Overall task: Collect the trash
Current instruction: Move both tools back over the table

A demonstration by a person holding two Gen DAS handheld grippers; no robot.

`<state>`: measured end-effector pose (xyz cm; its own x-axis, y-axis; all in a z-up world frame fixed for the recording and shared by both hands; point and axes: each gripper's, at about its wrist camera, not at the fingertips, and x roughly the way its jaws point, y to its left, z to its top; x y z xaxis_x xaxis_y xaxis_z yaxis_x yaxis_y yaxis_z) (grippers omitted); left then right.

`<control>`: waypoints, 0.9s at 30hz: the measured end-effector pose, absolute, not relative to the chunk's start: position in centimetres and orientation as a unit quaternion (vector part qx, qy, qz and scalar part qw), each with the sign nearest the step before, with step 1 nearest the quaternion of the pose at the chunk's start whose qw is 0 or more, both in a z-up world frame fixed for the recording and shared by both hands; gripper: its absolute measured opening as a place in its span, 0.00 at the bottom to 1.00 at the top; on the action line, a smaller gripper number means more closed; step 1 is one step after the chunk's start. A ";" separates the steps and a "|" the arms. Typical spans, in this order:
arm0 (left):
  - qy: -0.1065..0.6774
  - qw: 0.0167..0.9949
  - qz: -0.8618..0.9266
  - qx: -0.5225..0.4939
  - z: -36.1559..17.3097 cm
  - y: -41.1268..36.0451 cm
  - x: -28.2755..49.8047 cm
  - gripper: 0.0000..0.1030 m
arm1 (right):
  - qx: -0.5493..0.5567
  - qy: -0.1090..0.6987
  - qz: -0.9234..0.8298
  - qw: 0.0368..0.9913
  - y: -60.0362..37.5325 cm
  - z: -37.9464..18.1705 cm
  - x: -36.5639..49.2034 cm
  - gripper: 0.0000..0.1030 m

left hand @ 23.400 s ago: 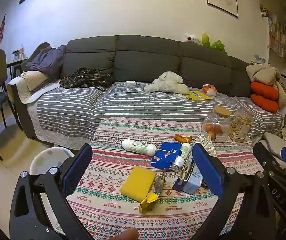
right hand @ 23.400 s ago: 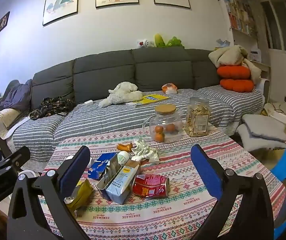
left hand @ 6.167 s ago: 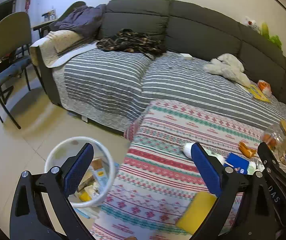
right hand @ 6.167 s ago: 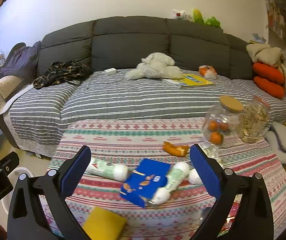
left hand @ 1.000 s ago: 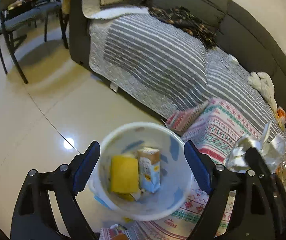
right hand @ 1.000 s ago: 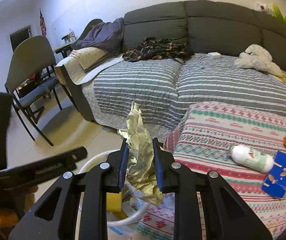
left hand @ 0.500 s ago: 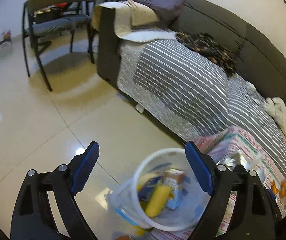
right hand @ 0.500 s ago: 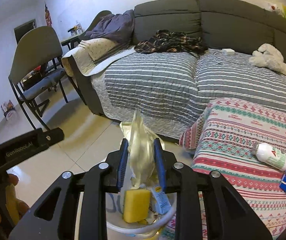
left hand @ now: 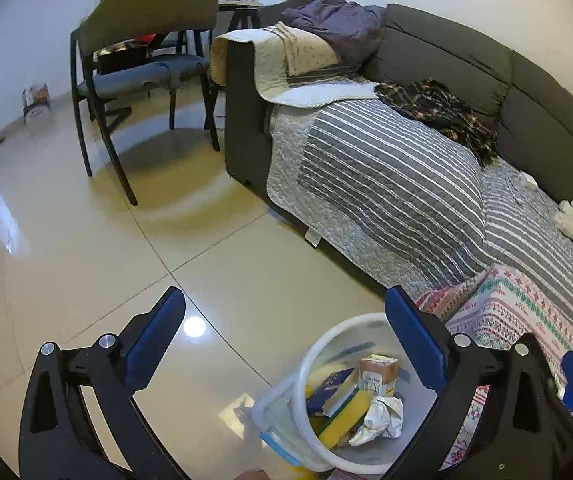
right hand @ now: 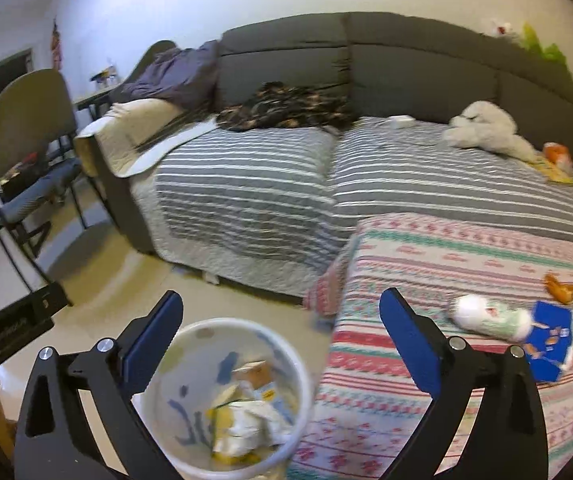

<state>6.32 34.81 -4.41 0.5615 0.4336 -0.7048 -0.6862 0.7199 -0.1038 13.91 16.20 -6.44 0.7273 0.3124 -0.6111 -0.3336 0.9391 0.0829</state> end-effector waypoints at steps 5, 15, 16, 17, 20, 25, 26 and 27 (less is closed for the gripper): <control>0.348 0.869 0.307 -0.170 -4.5 32.6 7.3 0.93 | -0.017 0.325 0.145 0.934 13.6 -5.9 14.5 0.93; 0.362 0.882 0.264 -0.147 -4.4 27.5 9.4 0.93 | -0.019 0.328 0.096 0.939 8.1 -5.4 15.4 0.93; 0.364 0.883 0.259 -0.146 -4.4 26.9 9.6 0.93 | -0.018 0.328 0.090 0.940 7.4 -5.3 15.5 0.93; 0.367 0.884 0.251 -0.144 -4.4 26.1 9.9 0.93 | -0.017 0.329 0.085 0.940 6.6 -5.2 15.6 0.93; 0.367 0.888 0.242 -0.136 -4.3 24.5 10.5 0.93 | -0.012 0.332 0.074 0.940 4.8 -5.1 15.9 0.93; 0.371 0.893 0.224 -0.126 -4.1 21.6 11.4 0.93 | -0.007 0.335 0.058 0.940 1.9 -5.2 16.0 0.93; 0.372 0.893 0.222 -0.123 -4.1 21.1 11.5 0.93 | -0.005 0.335 0.054 0.941 1.4 -5.2 16.1 0.93; 0.374 0.893 0.219 -0.120 -4.2 20.5 11.8 0.93 | -0.003 0.336 0.049 0.941 0.6 -5.2 16.1 0.93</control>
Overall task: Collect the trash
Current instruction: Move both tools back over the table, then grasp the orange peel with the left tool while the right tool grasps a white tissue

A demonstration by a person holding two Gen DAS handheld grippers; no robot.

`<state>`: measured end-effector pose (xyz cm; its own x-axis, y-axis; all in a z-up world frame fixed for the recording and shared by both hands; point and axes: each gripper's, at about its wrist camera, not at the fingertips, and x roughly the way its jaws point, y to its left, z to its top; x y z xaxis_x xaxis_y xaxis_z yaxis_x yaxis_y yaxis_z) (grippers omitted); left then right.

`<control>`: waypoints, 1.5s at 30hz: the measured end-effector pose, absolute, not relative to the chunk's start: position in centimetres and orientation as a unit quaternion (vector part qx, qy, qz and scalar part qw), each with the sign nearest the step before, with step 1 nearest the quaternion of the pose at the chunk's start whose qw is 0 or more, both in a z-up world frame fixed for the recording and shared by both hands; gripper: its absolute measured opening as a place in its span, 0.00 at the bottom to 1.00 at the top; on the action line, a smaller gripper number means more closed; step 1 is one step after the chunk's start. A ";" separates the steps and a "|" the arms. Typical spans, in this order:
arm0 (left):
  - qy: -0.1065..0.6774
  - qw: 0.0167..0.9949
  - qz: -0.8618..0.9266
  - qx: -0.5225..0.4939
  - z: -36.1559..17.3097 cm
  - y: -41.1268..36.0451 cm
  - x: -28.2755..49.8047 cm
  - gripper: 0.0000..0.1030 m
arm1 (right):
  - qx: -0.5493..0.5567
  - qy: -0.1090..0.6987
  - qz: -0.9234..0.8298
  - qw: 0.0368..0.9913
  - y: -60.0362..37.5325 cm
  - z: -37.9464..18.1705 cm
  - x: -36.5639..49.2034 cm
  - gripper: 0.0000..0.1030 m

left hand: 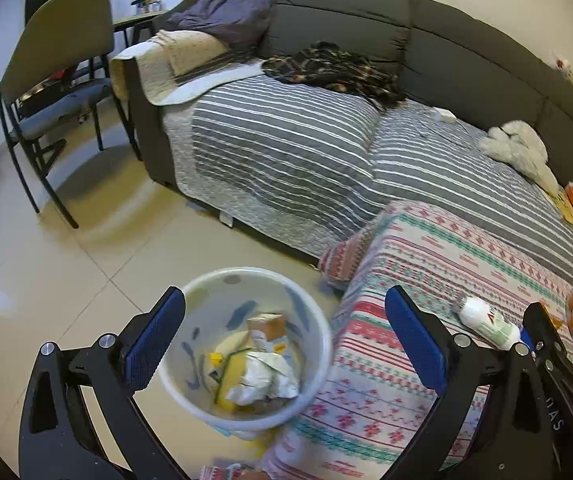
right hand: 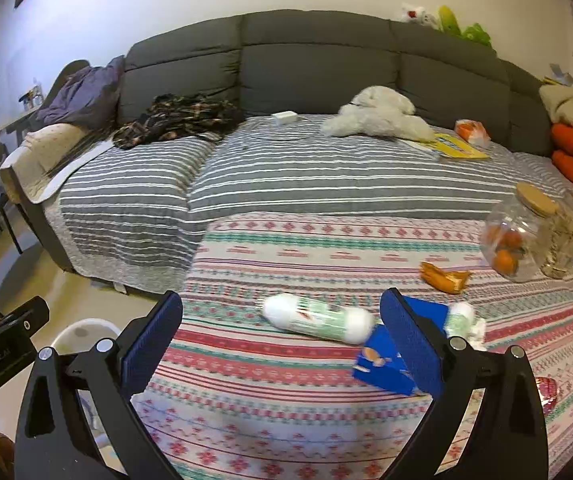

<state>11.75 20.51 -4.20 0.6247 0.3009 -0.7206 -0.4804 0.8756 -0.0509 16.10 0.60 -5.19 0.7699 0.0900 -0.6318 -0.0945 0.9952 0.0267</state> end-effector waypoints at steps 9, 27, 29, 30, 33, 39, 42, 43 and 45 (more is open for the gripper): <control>0.389 0.896 0.187 -0.101 -4.7 15.4 13.5 0.93 | 0.004 0.341 0.020 0.940 -4.6 -5.3 16.6 0.93; 0.417 0.901 0.117 -0.028 -6.4 5.4 16.1 0.93 | 0.023 0.373 -0.028 0.927 -14.9 -6.7 17.5 0.93; 0.428 0.898 0.096 -0.016 -7.1 4.0 16.6 0.93 | 0.026 0.378 -0.033 0.925 -16.0 -7.0 17.5 0.93; 0.433 0.897 0.086 -0.010 -7.5 3.3 16.7 0.93 | 0.029 0.382 -0.036 0.923 -16.8 -7.2 17.6 0.93; 0.447 0.893 0.057 0.014 -8.8 1.1 17.4 0.93 | 0.042 0.393 -0.045 0.917 -19.2 -7.6 17.8 0.93; 0.476 0.879 0.004 0.020 -10.7 -1.9 19.6 0.93 | 0.079 0.417 -0.059 0.904 -24.4 -8.2 18.4 0.93; 0.486 0.874 -0.022 -0.003 -10.7 -3.9 22.4 0.93 | 0.097 0.419 -0.068 0.900 -26.7 -8.1 18.4 0.93; 0.489 0.872 -0.029 -0.007 -10.7 -4.6 23.1 0.93 | 0.105 0.420 -0.071 0.899 -27.6 -8.0 18.5 0.93; 0.503 0.863 -0.040 -0.019 -10.9 -6.3 25.2 0.93 | 0.122 0.420 -0.080 0.896 -29.5 -7.8 18.6 0.93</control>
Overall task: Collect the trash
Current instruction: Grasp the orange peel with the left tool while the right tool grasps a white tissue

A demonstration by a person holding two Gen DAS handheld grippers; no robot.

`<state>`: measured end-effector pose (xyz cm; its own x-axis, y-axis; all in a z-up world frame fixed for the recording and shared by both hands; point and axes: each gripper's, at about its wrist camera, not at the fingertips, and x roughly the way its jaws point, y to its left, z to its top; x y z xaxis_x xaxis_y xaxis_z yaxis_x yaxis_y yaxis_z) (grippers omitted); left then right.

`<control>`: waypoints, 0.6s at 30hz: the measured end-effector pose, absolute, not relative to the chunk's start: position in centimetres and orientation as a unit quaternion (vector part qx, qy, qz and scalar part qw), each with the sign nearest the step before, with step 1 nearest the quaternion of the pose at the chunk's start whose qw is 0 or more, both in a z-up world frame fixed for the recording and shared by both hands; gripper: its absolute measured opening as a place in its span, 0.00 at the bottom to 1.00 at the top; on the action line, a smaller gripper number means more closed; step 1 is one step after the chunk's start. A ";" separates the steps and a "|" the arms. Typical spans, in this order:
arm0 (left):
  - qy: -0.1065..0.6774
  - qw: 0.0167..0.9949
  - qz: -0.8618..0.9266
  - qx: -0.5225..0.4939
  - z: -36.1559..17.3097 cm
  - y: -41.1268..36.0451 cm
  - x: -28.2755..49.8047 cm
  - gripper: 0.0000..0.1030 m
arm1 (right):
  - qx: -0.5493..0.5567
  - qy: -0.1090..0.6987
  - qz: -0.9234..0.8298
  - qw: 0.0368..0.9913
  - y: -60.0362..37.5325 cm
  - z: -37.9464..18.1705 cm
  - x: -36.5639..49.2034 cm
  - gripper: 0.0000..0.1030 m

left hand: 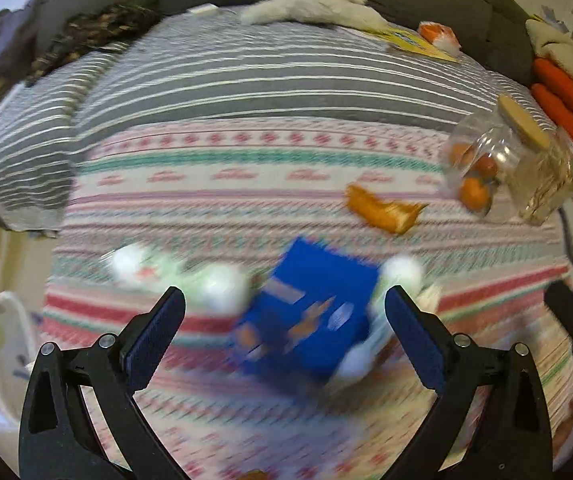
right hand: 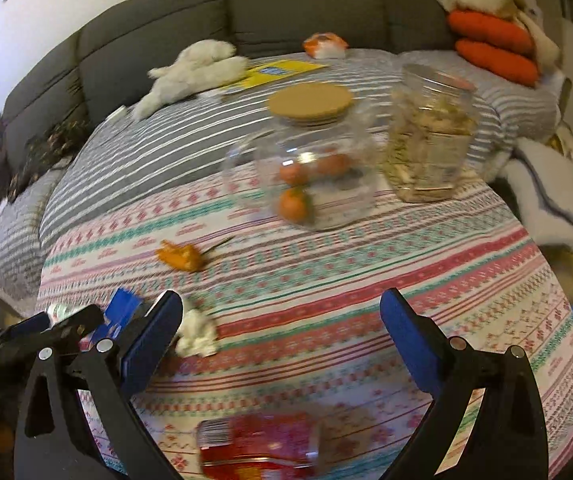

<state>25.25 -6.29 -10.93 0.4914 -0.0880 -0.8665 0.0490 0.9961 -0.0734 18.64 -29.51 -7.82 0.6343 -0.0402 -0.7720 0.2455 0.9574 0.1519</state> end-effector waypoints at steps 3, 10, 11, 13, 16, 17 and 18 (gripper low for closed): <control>0.520 0.851 -0.047 -0.050 -11.4 -8.6 28.3 0.93 | 0.147 0.420 -0.093 0.891 -32.6 -7.6 18.8 0.93; 0.577 0.806 -0.012 -0.132 -14.6 -12.8 33.6 0.93 | 0.194 0.428 -0.114 0.876 -37.8 -8.0 19.4 0.93; 0.584 0.800 -0.003 -0.139 -15.2 -13.3 34.1 0.92 | 0.197 0.430 -0.113 0.874 -38.0 -8.1 19.6 0.93; 0.598 0.789 0.013 -0.140 -16.3 -14.2 34.8 0.85 | 0.203 0.437 -0.107 0.870 -38.5 -8.3 20.0 0.93; 0.599 0.789 0.042 -0.129 -16.9 -15.1 35.0 0.71 | 0.193 0.446 -0.097 0.868 -38.4 -8.7 20.6 0.93; 0.594 0.794 0.041 -0.121 -16.7 -15.4 35.0 0.60 | 0.188 0.449 -0.093 0.868 -38.3 -8.8 20.8 0.93; 0.591 0.798 0.037 -0.111 -16.6 -15.7 35.0 0.57 | 0.185 0.453 -0.090 0.868 -38.2 -9.0 21.0 0.93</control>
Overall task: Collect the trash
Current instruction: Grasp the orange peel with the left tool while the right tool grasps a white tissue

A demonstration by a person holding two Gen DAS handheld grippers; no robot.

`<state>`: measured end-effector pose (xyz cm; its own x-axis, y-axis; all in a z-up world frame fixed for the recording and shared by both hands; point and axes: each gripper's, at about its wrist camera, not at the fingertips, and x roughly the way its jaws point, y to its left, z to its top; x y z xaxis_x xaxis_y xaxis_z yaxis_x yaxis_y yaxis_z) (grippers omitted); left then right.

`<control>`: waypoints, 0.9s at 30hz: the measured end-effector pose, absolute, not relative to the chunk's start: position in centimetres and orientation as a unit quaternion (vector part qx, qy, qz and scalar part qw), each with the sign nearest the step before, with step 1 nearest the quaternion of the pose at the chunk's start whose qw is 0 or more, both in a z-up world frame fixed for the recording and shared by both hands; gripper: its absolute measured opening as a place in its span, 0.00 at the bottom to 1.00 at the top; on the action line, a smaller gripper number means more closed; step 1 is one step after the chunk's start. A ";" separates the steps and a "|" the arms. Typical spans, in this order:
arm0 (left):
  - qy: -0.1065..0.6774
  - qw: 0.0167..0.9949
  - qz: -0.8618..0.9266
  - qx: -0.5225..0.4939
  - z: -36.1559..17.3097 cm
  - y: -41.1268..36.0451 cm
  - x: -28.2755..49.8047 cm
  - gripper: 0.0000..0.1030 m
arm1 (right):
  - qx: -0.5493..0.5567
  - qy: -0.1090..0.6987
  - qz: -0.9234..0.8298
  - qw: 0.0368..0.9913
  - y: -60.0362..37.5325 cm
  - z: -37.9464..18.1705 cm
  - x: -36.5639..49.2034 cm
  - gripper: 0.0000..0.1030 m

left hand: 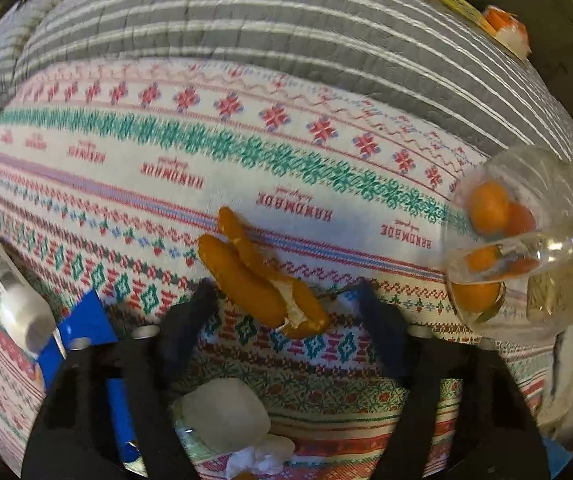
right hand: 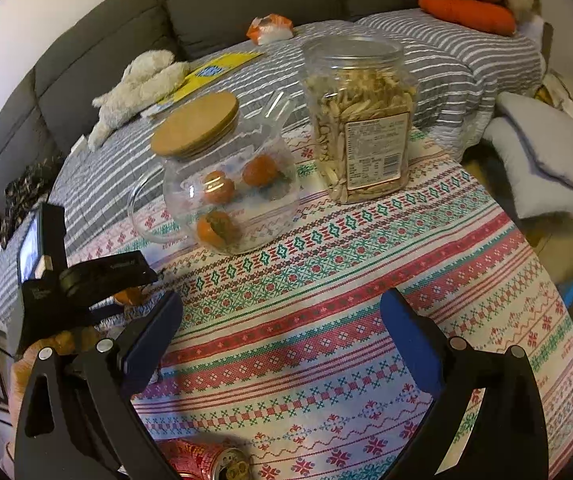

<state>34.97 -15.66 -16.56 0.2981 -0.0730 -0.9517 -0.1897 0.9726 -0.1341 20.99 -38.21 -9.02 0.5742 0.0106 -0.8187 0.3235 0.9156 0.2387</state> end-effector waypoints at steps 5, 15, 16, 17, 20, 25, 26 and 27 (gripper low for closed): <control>0.591 0.799 -0.026 -0.108 -15.4 -15.3 34.5 0.22 | 0.185 0.490 -0.049 0.851 -37.1 -10.8 22.1 0.93; 0.506 0.855 -0.092 -0.061 -7.4 -8.8 27.0 0.21 | 0.100 0.574 0.077 0.809 -27.2 -13.9 26.0 0.75; 0.499 0.860 -0.095 -0.052 -6.7 -7.7 25.6 0.21 | 0.084 0.583 0.082 0.804 -26.4 -14.3 26.0 0.71; 0.493 0.863 -0.095 -0.046 -6.5 -6.9 24.7 0.21 | 0.064 0.592 0.088 0.798 -25.4 -14.8 25.9 0.67; 0.474 0.875 -0.096 -0.029 -5.8 -4.9 22.4 0.21 | 0.056 0.606 0.101 0.787 -24.0 -16.0 25.7 0.65; 0.482 0.867 -0.107 -0.073 -6.5 -1.7 20.0 0.21 | 0.020 0.604 0.098 0.790 -22.5 -16.7 26.2 0.66; 0.483 0.865 -0.109 -0.082 -6.7 -1.3 19.6 0.21 | 0.019 0.605 0.099 0.790 -22.3 -16.7 26.2 0.66; 0.483 0.865 -0.109 -0.083 -6.8 -0.9 19.1 0.21 | 0.020 0.605 0.102 0.789 -22.3 -16.6 26.2 0.67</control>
